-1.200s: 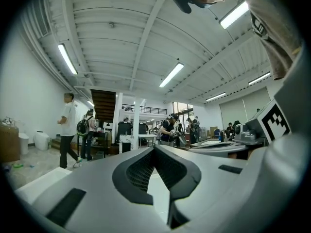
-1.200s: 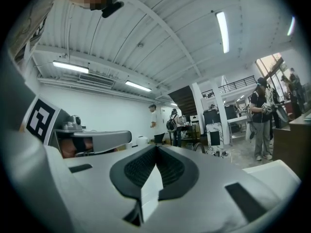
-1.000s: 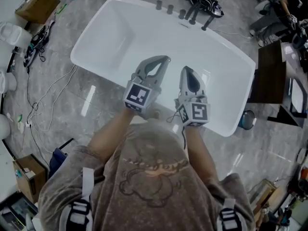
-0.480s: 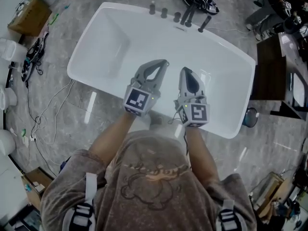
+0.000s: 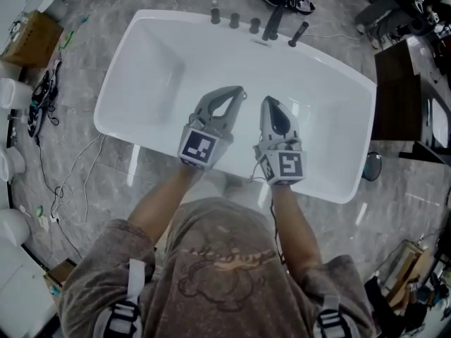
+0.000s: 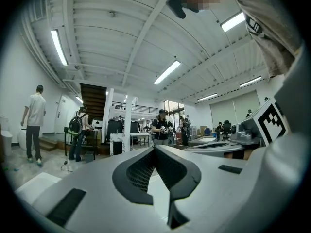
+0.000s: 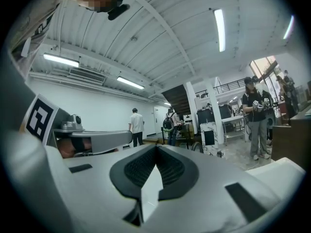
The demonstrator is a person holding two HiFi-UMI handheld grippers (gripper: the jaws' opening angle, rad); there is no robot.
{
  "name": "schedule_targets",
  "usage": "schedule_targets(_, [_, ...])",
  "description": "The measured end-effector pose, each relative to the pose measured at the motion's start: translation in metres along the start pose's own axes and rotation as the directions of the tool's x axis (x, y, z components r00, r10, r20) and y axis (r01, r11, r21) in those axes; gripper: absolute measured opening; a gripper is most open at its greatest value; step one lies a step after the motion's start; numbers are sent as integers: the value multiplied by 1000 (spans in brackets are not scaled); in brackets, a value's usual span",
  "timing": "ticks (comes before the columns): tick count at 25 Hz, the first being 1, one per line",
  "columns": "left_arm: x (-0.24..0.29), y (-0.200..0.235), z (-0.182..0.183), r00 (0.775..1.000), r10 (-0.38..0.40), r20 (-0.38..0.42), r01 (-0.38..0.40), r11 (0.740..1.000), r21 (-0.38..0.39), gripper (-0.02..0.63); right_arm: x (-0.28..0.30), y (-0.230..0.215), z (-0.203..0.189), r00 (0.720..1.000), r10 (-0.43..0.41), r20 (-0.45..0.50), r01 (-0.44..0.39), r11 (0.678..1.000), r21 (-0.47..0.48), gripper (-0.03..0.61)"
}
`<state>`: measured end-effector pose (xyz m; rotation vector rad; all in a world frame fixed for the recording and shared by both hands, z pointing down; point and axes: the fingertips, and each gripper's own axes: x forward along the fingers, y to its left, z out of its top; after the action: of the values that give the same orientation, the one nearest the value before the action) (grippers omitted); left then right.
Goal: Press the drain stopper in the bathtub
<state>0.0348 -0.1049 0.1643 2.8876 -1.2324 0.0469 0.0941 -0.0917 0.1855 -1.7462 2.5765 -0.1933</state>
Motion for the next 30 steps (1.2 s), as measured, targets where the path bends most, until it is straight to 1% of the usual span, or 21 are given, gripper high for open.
schedule_targets(4, [12,15,-8,1000,-27,1,27,1000,12,0,22,-4,-10,1000,-9,3,9,1000,1,5])
schedule_targets(8, [22,32,-22,999,-36,-2,36,999,14,0,41,-7,-23,1000,-20,-8,20,1000,14,5])
schedule_targets(19, [45,65,-73,999,-47,-8,47,999,11,0,86,-20,-63,999,-37,18,37,999,16,5])
schedule_targets(27, [64,67,-129,997,-72,-16,73,997,26,0,98,-36,-118,999,-44,-7,44,999,23,5])
schedule_targets(30, [67,69,-148,997,-78,-17,78,997,14,0,103,-39,-139,999,-42,-15,42,999,19,5])
